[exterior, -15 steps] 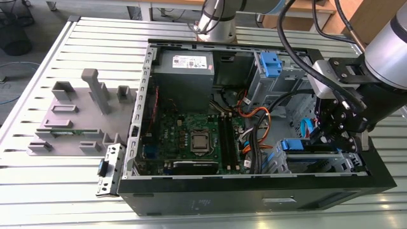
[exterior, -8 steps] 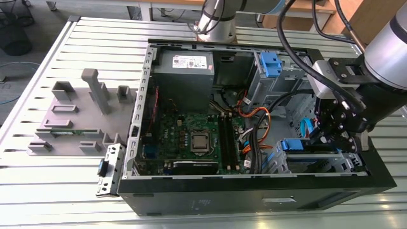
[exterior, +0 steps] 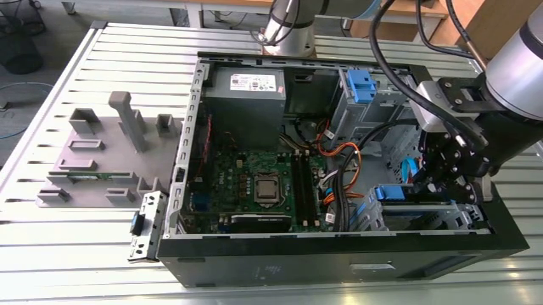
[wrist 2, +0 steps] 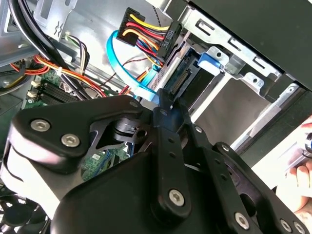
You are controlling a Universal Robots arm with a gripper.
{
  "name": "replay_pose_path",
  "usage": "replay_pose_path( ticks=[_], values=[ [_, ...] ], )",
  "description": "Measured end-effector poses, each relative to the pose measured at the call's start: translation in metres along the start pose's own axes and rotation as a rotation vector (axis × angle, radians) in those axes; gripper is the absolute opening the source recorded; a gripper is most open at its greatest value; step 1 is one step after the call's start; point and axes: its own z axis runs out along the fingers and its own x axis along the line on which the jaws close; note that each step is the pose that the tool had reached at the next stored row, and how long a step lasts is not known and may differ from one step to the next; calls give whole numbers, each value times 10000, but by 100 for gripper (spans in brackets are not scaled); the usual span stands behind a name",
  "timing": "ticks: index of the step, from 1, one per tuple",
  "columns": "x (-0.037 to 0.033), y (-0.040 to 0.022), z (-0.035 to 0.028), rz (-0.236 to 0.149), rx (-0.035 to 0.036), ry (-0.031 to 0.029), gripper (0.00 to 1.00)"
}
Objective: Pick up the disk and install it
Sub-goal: 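Insert the first disk wire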
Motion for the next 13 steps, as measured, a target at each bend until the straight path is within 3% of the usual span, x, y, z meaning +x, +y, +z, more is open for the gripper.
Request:
replay_pose_path(
  ticks=[11,13],
  values=[
    [-7,-4,-201,0,0,-3,23],
    [-8,-4,-210,0,0,-4,23]
  ],
)
